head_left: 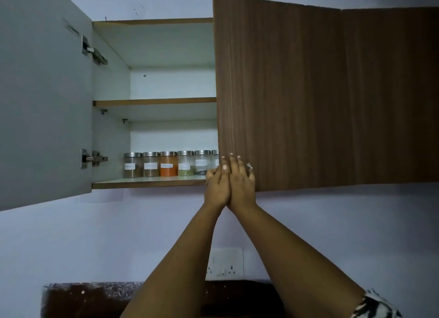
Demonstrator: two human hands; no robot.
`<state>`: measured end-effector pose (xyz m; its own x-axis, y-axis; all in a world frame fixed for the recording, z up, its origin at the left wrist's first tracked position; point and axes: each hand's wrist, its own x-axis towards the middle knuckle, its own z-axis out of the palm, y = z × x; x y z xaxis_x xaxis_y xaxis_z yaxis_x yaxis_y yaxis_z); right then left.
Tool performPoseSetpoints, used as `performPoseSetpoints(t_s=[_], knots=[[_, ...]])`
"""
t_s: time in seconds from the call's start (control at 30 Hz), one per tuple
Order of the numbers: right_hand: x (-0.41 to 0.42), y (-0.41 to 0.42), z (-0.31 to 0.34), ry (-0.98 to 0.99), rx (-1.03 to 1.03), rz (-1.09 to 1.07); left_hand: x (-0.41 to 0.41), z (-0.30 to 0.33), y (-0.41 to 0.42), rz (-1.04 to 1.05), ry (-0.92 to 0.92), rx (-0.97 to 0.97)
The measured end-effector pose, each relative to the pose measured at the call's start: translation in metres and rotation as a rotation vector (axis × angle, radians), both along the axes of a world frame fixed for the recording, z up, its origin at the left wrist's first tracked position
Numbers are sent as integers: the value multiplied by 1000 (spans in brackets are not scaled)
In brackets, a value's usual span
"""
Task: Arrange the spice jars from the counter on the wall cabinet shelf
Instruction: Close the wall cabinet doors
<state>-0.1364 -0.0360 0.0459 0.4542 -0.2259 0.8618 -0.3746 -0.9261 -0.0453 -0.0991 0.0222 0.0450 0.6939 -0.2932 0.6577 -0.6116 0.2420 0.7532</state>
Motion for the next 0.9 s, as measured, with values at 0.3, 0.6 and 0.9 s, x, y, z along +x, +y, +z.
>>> performPoseSetpoints(t_s=[0.3, 0.6, 0.9], knots=[[78, -33, -3, -33, 84, -39, 76, -2, -25, -52, -132, 65], [90, -58, -16, -150, -116, -72, 96, -12, -34, 239, -558, 150], [78, -55, -27, -57, 1, 66, 98, -11, -21, 305, -643, 337]])
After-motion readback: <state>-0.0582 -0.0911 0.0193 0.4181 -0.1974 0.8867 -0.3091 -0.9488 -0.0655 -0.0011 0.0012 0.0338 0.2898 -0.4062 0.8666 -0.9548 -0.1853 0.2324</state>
